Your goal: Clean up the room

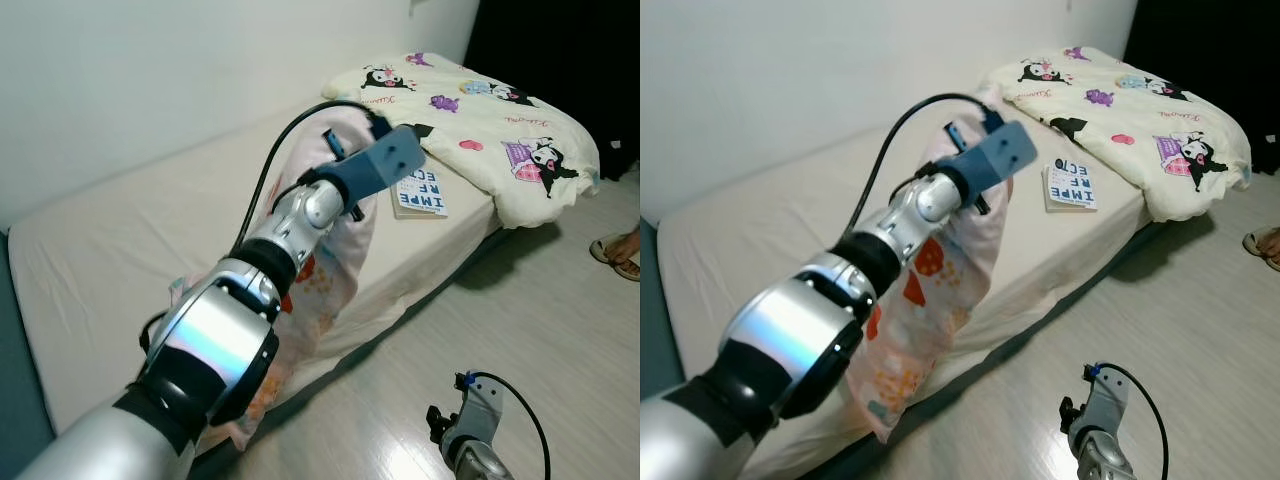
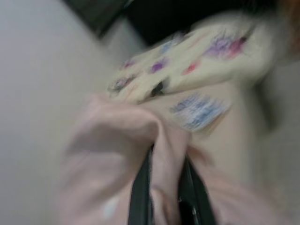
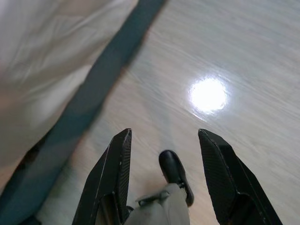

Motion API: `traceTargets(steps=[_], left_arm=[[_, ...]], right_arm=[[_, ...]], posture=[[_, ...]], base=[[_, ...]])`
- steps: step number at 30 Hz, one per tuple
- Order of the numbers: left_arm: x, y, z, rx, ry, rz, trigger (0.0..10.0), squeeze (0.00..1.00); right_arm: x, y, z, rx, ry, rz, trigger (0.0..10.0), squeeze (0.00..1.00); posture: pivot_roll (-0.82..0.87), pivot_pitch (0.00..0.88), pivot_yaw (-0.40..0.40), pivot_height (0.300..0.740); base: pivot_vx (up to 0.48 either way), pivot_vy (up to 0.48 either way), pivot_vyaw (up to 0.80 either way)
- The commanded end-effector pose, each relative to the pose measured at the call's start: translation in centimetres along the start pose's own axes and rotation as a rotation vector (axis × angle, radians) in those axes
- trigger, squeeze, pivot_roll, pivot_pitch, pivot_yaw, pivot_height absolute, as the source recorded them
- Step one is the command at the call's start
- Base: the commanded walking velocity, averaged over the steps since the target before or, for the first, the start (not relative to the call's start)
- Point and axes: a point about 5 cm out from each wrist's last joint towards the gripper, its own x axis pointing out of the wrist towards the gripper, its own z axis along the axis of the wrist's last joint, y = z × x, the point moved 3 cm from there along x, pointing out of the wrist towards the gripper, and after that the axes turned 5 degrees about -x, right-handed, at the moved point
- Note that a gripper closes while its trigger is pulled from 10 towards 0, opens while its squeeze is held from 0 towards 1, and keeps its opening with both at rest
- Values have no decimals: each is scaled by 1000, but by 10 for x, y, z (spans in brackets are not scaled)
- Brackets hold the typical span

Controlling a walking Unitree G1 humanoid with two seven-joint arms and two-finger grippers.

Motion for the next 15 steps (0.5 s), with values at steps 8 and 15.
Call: traceTargets(steps=[8, 15], left_arm=[[-15, -25, 3, -546, -200, -93, 10000, 0], [-32, -29, 5, -752, -311, -96, 10000, 0]], right_arm=[[0, 35, 50, 29, -226, 159, 10000, 0], [-5, 56, 84, 30, -367, 246, 10000, 0]], posture=[[-136, 115, 57, 740], [-128, 106, 58, 740]], base=[[0, 0, 0], [0, 0, 0]])
